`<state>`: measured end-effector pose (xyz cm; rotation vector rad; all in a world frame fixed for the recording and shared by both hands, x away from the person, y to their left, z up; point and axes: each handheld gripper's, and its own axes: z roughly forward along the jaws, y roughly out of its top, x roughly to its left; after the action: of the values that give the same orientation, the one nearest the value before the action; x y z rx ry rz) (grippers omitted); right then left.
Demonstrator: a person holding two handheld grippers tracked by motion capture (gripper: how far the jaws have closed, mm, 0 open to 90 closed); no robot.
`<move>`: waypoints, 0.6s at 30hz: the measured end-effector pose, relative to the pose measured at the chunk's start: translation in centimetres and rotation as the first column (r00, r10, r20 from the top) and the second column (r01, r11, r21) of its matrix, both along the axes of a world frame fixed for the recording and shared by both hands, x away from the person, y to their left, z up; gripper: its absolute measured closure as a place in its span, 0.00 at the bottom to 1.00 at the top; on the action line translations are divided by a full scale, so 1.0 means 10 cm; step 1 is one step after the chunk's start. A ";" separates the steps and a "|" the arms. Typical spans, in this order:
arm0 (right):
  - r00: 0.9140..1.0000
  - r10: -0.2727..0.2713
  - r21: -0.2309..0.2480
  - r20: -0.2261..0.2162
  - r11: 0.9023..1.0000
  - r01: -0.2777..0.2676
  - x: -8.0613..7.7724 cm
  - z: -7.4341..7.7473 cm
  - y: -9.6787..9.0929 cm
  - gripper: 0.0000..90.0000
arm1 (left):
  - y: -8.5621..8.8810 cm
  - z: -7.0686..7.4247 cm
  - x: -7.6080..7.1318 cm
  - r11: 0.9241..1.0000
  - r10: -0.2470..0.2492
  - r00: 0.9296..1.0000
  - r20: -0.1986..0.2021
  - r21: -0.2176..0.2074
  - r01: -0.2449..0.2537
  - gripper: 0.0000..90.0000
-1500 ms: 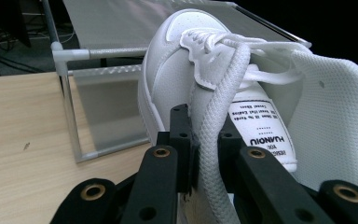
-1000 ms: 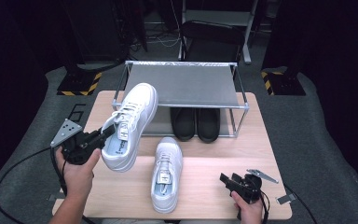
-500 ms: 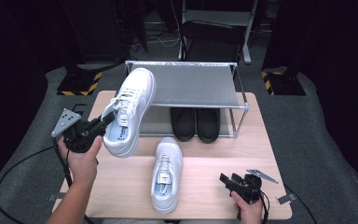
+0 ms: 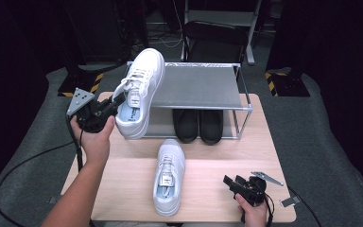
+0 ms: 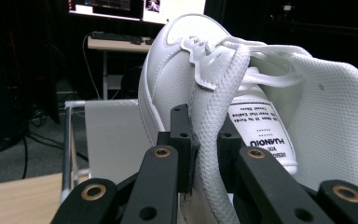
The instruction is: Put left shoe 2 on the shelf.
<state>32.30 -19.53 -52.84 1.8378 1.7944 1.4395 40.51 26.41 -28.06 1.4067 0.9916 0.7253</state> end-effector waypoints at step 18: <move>1.000 -0.019 0.029 -0.010 0.999 0.019 0.00 0.00 -0.03 0.39 | -0.42 0.21 0.48 1.000 -0.028 0.999 0.021 0.010 0.027 0.91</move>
<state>32.28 -19.86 -52.85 1.8736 1.7647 1.4604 45.30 22.24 -25.96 1.4161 0.9516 0.7246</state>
